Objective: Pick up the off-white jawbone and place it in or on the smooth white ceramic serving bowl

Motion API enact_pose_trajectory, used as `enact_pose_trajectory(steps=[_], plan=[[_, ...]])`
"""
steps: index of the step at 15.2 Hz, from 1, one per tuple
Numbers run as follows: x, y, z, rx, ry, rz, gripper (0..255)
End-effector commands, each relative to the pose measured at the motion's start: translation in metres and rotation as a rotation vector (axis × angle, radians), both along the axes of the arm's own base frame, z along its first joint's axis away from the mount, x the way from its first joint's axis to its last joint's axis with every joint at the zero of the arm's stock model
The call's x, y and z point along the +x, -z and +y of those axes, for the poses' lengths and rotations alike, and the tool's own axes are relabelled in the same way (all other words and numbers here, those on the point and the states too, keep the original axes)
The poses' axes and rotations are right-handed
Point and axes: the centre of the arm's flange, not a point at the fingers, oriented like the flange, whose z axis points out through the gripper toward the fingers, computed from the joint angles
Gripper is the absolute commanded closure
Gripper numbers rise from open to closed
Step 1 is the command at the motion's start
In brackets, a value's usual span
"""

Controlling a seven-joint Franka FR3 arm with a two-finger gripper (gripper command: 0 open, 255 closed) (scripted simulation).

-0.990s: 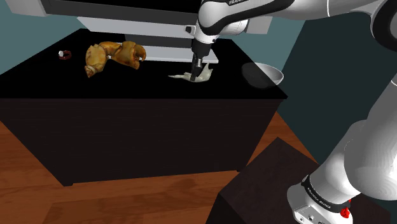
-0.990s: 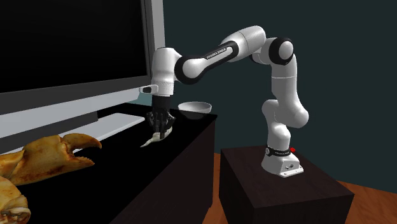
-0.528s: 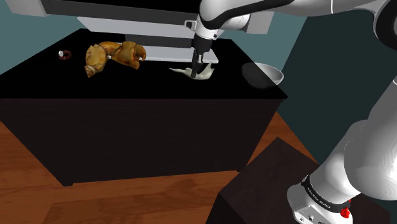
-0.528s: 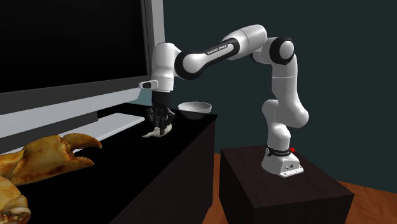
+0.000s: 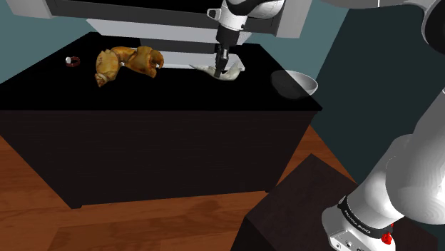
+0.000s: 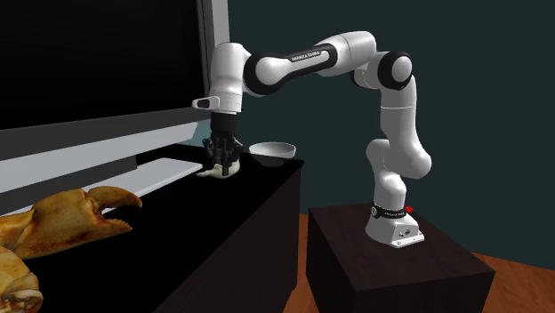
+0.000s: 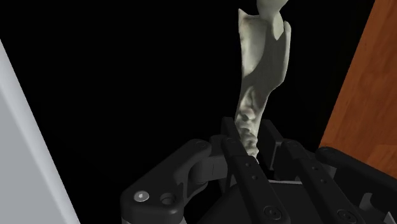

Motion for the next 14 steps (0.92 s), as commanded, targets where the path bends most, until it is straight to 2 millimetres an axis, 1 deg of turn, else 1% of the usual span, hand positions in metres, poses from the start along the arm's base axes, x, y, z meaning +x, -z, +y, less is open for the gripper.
enact_pose_trajectory(steps=[1, 14], plan=[[0.000, -0.011, 0.000, 0.000, 0.000, 0.000, 255], [0.000, -0.080, 0.000, 0.000, 0.000, 0.000, 255]])
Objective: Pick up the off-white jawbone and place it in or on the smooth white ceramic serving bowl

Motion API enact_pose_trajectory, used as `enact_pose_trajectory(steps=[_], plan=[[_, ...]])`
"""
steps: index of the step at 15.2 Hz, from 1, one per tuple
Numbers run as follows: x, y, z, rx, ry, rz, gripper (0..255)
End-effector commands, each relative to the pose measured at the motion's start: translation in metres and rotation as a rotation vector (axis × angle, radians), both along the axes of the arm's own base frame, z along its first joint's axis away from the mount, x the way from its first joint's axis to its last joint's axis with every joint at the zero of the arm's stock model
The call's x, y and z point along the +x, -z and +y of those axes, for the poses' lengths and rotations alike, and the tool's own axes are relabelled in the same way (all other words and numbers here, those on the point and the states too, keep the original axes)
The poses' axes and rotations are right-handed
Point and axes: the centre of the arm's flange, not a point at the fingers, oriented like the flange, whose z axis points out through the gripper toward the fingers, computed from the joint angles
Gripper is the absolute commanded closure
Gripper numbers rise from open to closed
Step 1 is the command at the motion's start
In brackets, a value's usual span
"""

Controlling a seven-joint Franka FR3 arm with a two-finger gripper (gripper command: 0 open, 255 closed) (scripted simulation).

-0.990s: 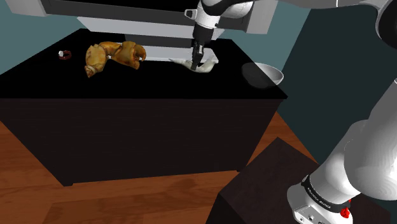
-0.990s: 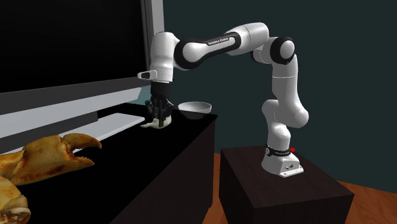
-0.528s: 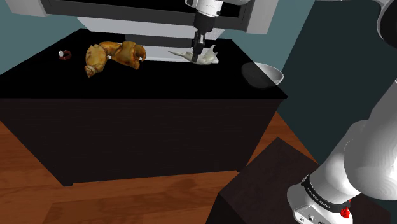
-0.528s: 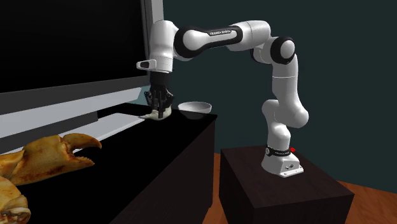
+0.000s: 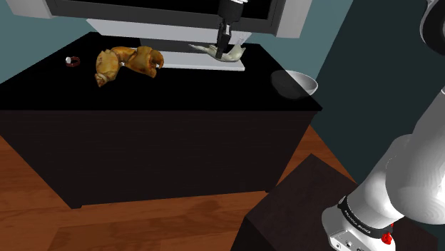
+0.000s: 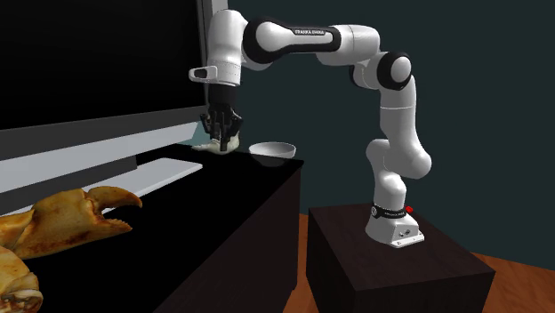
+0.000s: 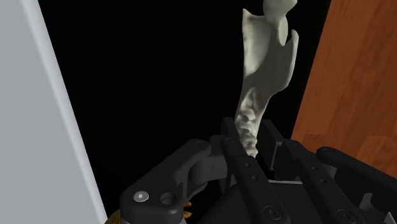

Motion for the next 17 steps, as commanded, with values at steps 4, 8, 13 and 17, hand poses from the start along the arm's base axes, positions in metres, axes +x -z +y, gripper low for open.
enact_pose_trajectory(steps=[4, 8, 13, 17], plan=[[-0.015, -0.011, -0.023, 0.000, 0.000, 0.000, 255], [-0.044, -0.008, -0.066, 0.000, 0.000, 0.000, 255], [-0.081, -0.005, -0.121, 0.000, 0.000, 0.000, 255], [-0.110, -0.002, -0.165, 0.000, 0.000, 0.000, 255]])
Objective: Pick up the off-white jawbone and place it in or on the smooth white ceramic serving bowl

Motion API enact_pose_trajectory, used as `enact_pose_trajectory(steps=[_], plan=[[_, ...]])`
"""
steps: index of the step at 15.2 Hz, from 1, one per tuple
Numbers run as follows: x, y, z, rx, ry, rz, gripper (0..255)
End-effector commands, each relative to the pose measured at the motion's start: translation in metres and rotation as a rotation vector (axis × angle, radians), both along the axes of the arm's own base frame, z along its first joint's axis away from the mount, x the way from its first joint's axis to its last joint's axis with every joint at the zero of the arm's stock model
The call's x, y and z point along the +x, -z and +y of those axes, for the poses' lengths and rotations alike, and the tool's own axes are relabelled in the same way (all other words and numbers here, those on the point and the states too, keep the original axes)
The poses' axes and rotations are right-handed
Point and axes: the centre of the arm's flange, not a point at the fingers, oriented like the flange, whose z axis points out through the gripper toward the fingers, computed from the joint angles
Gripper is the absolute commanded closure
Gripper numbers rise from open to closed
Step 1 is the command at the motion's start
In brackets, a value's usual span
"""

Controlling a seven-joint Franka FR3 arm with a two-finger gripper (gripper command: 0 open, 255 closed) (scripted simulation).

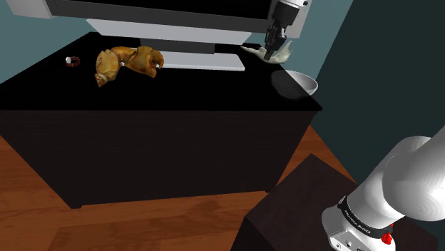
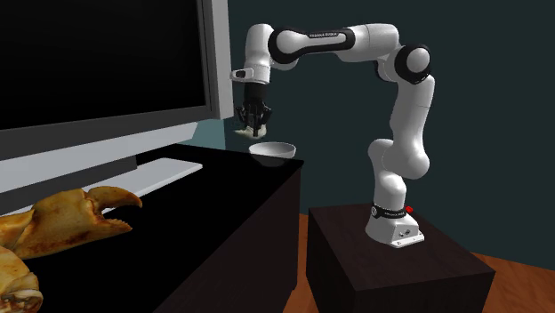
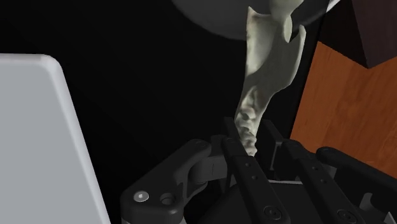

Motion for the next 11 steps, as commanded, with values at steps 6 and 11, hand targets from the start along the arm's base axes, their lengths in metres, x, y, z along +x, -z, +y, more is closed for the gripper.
enact_pose_trajectory(steps=[6, 11], plan=[[-0.054, 0.006, -0.076, 0.001, -0.002, 0.000, 255], [-0.090, 0.014, -0.130, 0.001, -0.002, 0.000, 255]])
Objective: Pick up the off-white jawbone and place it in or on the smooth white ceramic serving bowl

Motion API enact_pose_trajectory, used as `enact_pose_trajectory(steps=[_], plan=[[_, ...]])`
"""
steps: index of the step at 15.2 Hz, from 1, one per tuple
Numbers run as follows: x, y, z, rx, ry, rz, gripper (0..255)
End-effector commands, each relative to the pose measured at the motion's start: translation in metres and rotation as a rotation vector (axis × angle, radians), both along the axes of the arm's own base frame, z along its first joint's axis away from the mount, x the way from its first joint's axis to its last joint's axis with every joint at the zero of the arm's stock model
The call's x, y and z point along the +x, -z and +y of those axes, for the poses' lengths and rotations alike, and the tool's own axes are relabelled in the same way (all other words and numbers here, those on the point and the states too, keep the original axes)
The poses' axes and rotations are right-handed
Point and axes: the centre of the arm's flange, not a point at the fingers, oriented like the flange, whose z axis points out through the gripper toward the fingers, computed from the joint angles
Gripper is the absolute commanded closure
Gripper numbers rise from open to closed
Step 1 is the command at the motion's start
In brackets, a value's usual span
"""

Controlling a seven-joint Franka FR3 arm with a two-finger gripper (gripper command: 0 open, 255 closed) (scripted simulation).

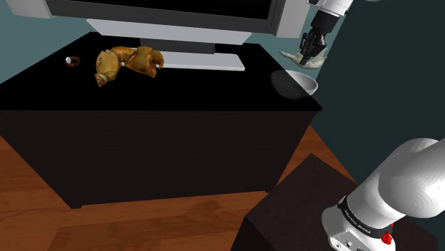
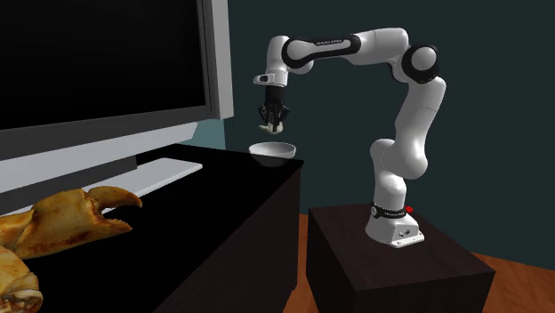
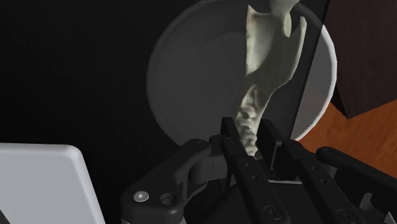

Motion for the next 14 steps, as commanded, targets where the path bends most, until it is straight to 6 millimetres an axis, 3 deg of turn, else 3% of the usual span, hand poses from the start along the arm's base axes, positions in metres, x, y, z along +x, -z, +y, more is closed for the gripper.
enact_pose_trajectory(steps=[1, 9, 14], plan=[[-0.004, 0.008, -0.006, 0.000, -0.002, 0.000, 255], [-0.004, 0.051, -0.006, 0.000, -0.002, 0.000, 255], [-0.004, 0.051, -0.006, 0.000, -0.002, 0.000, 255]])
